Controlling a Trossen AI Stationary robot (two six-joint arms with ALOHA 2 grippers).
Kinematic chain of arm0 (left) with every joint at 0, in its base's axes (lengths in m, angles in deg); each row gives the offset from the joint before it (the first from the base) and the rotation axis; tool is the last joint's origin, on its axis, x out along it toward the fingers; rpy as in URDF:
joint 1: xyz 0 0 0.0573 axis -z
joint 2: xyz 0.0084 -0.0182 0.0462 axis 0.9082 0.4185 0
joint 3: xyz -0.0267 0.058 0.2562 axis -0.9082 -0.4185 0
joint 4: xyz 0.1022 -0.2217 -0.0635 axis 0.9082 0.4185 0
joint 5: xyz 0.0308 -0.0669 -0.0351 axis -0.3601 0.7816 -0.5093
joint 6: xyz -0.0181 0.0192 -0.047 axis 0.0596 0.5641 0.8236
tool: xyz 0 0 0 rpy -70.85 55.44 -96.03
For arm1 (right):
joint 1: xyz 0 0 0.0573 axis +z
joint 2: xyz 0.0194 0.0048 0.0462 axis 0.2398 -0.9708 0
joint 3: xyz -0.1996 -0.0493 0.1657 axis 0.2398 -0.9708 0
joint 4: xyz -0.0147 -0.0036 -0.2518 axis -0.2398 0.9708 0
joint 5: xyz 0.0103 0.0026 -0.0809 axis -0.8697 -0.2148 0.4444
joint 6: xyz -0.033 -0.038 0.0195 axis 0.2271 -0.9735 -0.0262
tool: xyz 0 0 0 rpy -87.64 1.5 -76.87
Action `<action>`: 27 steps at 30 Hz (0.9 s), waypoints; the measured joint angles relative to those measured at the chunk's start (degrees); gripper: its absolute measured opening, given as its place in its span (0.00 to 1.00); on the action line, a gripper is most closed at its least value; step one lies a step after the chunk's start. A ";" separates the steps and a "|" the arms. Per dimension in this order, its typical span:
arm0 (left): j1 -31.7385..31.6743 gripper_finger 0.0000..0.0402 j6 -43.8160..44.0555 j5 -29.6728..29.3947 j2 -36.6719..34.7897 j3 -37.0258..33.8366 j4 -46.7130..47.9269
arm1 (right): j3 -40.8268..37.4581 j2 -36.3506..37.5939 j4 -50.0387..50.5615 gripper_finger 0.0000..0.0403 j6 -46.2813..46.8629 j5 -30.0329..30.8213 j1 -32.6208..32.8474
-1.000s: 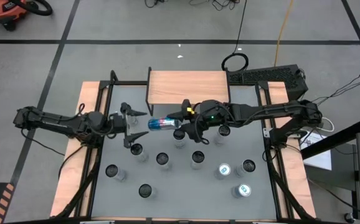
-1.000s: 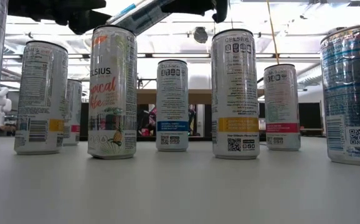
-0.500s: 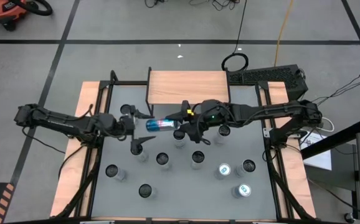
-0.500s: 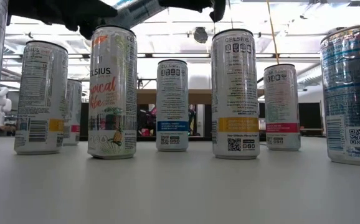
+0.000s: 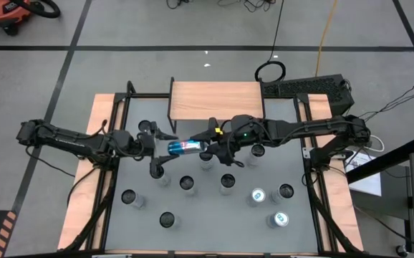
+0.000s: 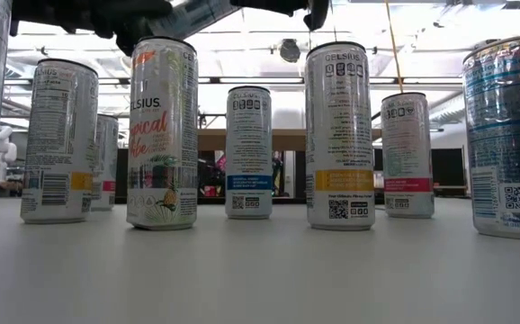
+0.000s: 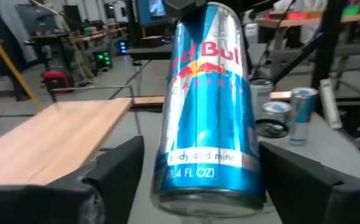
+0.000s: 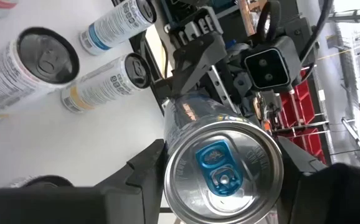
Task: Place canned beverage on shelf
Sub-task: Put the top blue soda can on the shelf
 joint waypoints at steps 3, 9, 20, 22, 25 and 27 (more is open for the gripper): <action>0.00 0.66 1.28 0.48 0.00 0.00 0.58 | 0.00 0.00 -0.01 0.40 0.70 -0.01 0.02; 0.15 0.59 1.48 1.16 0.00 0.00 2.06 | 0.00 -0.04 0.19 0.40 0.91 -0.14 0.02; 0.15 0.58 0.88 1.30 -0.02 -0.02 0.88 | -0.02 -0.02 -1.15 0.58 5.10 0.46 0.04; 0.15 0.58 0.01 1.28 -0.02 -0.02 0.71 | 0.00 0.02 -1.26 0.63 7.51 0.54 0.04; 0.15 0.58 -0.96 1.30 0.02 -0.09 0.75 | 0.00 0.02 -0.93 0.70 13.63 0.58 0.02; 0.17 0.58 -1.79 1.30 0.02 -0.09 0.37 | 0.00 0.13 -0.72 0.73 18.71 0.66 0.02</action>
